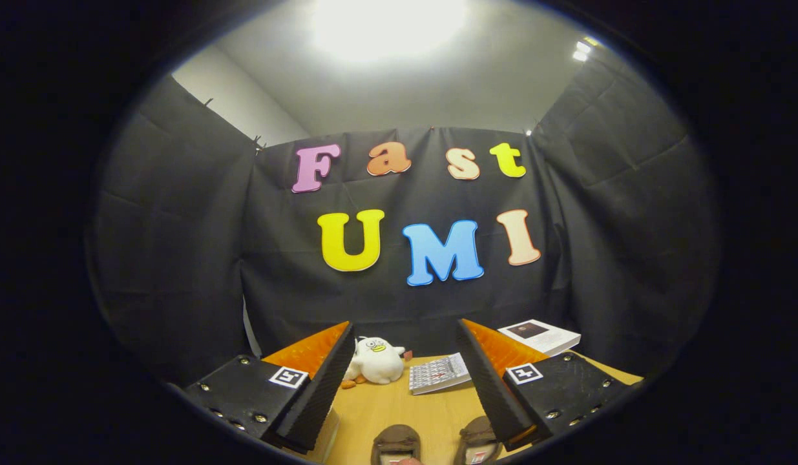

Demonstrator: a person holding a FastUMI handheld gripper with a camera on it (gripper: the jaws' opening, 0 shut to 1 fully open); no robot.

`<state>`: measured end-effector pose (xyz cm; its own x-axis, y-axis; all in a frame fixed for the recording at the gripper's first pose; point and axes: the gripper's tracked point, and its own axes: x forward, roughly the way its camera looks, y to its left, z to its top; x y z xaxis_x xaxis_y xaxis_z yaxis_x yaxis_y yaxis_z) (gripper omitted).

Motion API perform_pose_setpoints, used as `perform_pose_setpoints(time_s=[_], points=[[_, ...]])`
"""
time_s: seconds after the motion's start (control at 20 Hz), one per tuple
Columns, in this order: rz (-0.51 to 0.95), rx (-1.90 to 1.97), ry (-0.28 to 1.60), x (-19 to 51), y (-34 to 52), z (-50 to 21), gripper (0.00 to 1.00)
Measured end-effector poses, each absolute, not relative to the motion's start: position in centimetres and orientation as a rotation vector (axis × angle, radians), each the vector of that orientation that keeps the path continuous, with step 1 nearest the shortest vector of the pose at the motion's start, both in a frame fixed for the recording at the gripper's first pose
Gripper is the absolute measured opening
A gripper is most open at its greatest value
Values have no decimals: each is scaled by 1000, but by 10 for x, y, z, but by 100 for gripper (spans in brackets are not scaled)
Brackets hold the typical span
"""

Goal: Open the storage box then place both shoes into the box .Put the left shoe in first, then the right shoe, with the right side of both shoes facing outward in a uniform manner.

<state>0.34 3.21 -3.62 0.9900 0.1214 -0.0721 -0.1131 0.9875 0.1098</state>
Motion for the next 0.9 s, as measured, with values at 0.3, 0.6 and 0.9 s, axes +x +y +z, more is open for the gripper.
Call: perform_pose_setpoints(time_s=[0.3,0.6,0.9], points=[[210,172,143,-9,63,-68,96],[286,383,317,-27,97,-123,96],[293,588,495,-38,120,-173,96]])
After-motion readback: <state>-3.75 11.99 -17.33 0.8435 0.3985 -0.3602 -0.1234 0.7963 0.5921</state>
